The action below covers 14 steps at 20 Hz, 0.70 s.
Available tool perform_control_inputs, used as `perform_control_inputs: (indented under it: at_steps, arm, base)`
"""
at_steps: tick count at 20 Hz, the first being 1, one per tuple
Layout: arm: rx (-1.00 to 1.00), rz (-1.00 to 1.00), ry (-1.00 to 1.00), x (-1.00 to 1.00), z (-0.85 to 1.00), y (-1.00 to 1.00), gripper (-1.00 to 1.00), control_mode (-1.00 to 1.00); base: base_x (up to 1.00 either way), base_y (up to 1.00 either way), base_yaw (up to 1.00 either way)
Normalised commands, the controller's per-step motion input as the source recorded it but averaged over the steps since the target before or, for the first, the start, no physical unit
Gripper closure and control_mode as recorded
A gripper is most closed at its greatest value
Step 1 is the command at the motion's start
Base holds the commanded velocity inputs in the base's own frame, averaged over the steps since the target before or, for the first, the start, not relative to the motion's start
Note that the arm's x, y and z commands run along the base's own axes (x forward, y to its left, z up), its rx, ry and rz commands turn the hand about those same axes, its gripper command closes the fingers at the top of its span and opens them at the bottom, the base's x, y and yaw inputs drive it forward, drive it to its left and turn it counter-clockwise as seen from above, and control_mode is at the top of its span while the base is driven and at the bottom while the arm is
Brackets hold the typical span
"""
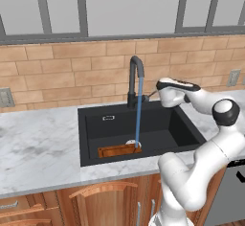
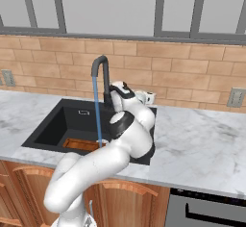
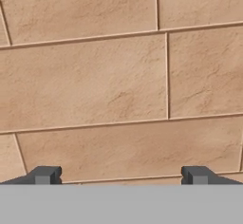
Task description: Turn on the sink faucet with hot water and rinse the cutting board for ten seconds, then turn off the faucet. Push the cutting board to reach the water if necessary.
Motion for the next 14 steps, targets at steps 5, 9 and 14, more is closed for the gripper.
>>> perform_control_inputs:
  at_steps: [5, 9, 14]
  arm:
    - [0.0, 0.09, -0.03, 0.0, -0.1, -0.25, -1.0, -1.0]
    - [0.0, 0.13, -0.01, 0.0, -0.18, -0.09, -1.0, -1.0]
    - [0.0, 0.03, 0.0, 0.0, -0.13, 0.01, -1.0, -1.0]
  base:
    - [0.0, 0.0, 0.0]
    - [0.0, 0.0, 0.0]
    - [0.0, 0.0, 0.0]
